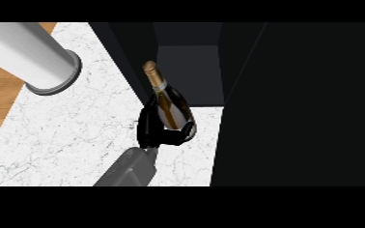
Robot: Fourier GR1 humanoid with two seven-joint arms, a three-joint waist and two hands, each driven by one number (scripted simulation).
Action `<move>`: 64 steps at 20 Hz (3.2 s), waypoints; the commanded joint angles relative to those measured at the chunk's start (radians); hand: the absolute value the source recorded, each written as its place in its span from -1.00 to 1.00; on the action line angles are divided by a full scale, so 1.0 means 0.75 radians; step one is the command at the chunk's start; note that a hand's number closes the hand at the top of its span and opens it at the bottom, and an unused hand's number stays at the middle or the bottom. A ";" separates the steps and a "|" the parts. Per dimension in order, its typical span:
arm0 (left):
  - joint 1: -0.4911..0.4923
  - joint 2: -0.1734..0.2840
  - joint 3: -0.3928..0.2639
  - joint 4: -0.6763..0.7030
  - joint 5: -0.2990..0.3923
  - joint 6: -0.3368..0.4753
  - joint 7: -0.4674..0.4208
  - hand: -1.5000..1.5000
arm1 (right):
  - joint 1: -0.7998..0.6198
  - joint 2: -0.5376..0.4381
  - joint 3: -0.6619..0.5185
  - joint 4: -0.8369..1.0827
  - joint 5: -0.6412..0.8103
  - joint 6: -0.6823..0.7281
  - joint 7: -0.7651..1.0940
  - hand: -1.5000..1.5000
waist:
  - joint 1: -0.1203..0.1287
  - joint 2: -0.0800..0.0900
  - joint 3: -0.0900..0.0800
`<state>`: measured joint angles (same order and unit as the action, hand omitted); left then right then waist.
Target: Pick up the wine, place it into the cabinet and close the cabinet
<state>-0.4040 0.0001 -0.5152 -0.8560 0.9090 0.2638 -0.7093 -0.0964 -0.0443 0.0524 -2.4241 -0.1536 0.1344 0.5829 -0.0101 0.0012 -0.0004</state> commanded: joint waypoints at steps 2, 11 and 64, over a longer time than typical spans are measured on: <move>-0.105 0.000 0.023 0.022 0.031 0.043 0.033 1.00 | -0.038 0.020 0.012 0.051 0.004 -0.022 -0.031 -1.00 | 0.005 -0.001 0.000; -0.384 0.000 0.125 0.370 0.194 -0.029 0.027 1.00 | 0.065 0.021 0.027 0.019 0.008 0.016 -0.085 -1.00 | -0.009 0.003 0.000; -0.702 0.000 -0.127 0.574 0.679 0.160 -0.037 1.00 | 0.016 0.043 0.112 0.132 -0.011 0.074 -0.196 -1.00 | -0.174 0.035 -0.002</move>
<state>-0.9535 0.0000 -0.5845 -0.3917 1.3708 0.3660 -0.6961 -0.1152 -0.0203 0.1091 -2.3035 -0.1824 0.1928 0.4349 -0.1361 0.0302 -0.0020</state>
